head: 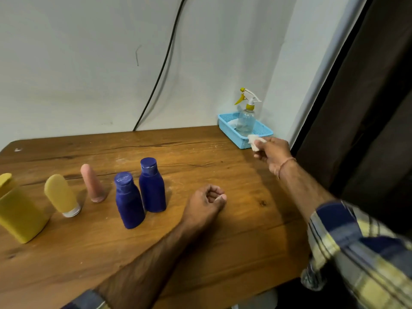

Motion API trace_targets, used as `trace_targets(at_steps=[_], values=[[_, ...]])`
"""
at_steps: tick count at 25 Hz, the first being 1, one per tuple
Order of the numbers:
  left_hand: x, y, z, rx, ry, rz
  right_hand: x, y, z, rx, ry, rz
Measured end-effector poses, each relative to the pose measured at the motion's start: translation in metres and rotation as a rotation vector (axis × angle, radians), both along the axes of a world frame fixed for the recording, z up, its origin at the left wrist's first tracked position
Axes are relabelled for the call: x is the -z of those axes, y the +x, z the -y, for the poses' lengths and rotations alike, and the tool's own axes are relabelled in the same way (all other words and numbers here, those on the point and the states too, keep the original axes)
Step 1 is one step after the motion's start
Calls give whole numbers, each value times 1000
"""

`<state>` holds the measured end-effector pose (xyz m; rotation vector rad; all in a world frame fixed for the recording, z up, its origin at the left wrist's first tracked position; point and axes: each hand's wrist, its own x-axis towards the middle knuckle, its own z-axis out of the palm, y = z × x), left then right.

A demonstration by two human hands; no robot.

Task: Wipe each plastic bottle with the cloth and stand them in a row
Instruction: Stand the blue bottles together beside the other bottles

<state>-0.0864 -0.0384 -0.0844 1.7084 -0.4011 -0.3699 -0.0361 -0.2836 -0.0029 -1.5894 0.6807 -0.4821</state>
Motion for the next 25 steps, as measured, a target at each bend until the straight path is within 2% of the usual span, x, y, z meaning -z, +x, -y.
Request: trace_targets(at_steps=[4, 7, 9, 12, 17, 20, 23, 25], values=[[4, 36, 22, -74, 28, 70, -10, 76, 31, 92, -343, -121], [8, 50, 28, -75, 32, 87, -10, 114, 39, 50, -560, -201], [10, 51, 27, -67, 23, 111, -4, 132, 46, 39, -683, -327], [13, 51, 24, -56, 27, 162, 10, 149, 51, -7, -851, -525], [13, 52, 23, -57, 15, 162, 11, 154, 52, -102, -998, -691], [16, 54, 24, -69, 28, 181, 4, 144, 42, -99, -1002, -588], [17, 53, 27, -93, 23, 188, 7, 107, 7, 14, -1042, -291], [12, 49, 28, -117, 51, 194, 16, 71, -27, -18, -1070, -78]])
